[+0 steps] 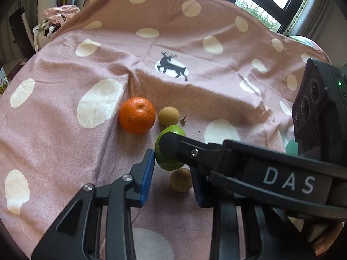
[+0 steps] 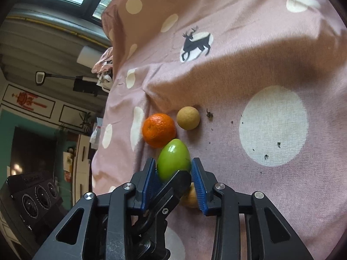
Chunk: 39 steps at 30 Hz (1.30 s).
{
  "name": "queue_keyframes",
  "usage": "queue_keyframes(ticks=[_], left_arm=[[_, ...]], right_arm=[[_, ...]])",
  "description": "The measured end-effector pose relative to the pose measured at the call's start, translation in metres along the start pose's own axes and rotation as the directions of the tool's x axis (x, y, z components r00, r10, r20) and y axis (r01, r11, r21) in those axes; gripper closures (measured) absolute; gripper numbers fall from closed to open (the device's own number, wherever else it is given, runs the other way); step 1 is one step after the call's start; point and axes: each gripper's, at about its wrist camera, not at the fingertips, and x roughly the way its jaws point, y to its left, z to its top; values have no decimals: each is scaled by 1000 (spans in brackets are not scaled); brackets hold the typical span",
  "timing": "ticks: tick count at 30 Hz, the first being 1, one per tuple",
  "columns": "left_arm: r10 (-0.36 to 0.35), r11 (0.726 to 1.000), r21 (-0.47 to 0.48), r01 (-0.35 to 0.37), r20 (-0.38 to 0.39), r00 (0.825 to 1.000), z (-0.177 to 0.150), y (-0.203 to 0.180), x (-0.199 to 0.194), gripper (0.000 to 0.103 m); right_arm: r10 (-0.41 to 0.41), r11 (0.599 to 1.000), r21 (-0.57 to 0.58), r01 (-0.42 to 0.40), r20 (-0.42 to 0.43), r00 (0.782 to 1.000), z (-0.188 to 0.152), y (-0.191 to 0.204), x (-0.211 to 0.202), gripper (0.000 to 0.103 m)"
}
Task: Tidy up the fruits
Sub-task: 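Close the right tool on the green apple and lift it, then carry the green apple over the green bowl with the right tool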
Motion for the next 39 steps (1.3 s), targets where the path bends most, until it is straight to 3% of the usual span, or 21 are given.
queue_keyframes(ticks=[15,26,39], left_arm=[[-76,994,96,59,182,980,-1,-37,-60,72],[-165,973,196,122,221,961,-13,-75,-88,72],[-272,924,333,190,222,936,-32,-128,-109,72]], right_arm=[[-11,995,-97,29,180,984,-15,35,-66,65],[-27,996,-68,50,310,950,-36,38,-114,65],[-64,997,-5,74,450,891,-65,18,-172,64]])
